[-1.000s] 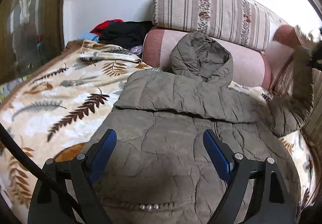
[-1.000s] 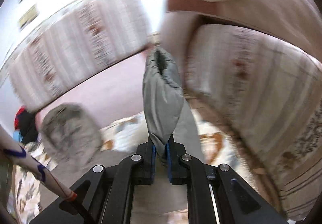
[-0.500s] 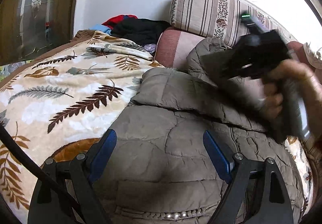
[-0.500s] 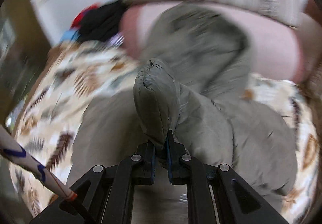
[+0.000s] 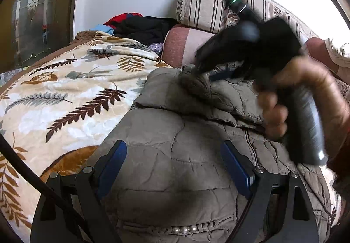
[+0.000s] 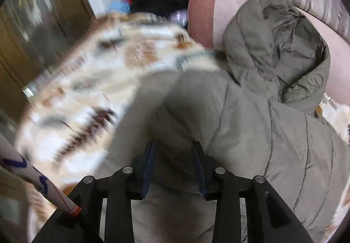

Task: Fold large clothes
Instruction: 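Fold the held sleeve across the jacket chest and open the right gripper, then grasp the jacket hem beside the beaded pockets with both grippers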

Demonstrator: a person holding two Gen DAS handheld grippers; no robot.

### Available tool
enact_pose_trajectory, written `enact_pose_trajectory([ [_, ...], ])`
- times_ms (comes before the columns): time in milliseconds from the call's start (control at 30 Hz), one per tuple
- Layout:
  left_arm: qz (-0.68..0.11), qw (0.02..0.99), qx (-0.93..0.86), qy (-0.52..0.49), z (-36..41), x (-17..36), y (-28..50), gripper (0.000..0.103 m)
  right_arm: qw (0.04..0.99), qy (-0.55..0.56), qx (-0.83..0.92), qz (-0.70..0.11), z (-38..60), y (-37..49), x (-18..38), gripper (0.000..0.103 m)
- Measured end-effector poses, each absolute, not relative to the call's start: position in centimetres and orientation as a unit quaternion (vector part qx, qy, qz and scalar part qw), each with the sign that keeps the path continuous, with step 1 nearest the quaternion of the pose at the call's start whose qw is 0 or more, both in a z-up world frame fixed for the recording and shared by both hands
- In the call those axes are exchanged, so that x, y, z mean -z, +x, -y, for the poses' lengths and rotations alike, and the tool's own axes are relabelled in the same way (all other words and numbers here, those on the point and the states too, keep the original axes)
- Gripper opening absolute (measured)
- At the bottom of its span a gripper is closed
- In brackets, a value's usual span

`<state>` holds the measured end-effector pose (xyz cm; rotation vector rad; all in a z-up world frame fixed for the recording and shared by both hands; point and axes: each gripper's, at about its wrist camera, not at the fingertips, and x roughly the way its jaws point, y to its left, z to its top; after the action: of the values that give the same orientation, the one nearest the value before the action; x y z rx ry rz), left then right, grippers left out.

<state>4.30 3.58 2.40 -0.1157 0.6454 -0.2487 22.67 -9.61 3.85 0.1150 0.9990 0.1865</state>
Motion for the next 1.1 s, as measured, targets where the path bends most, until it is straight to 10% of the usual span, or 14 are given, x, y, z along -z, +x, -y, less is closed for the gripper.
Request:
enact_pose_trajectory([
  [500, -0.321, 0.939, 0.121, -0.040, -3.0, -2.2, 4.4, 0.087, 0.836, 0.102, -0.080, -0.533, 10.7, 25.9, 0.9, 0.031],
  [633, -0.321, 0.940, 0.111, -0.036, -3.2, -2.0, 4.5, 0.087, 0.851, 0.138, -0.063, -0.502, 13.7, 21.6, -1.5, 0.053],
  [1100, -0.404, 0.907, 0.086, -0.078, -10.2, -2.4, 4.0, 0.087, 0.839, 0.231, 0.160, -0.465, 36.2, -10.8, -2.0, 0.079],
])
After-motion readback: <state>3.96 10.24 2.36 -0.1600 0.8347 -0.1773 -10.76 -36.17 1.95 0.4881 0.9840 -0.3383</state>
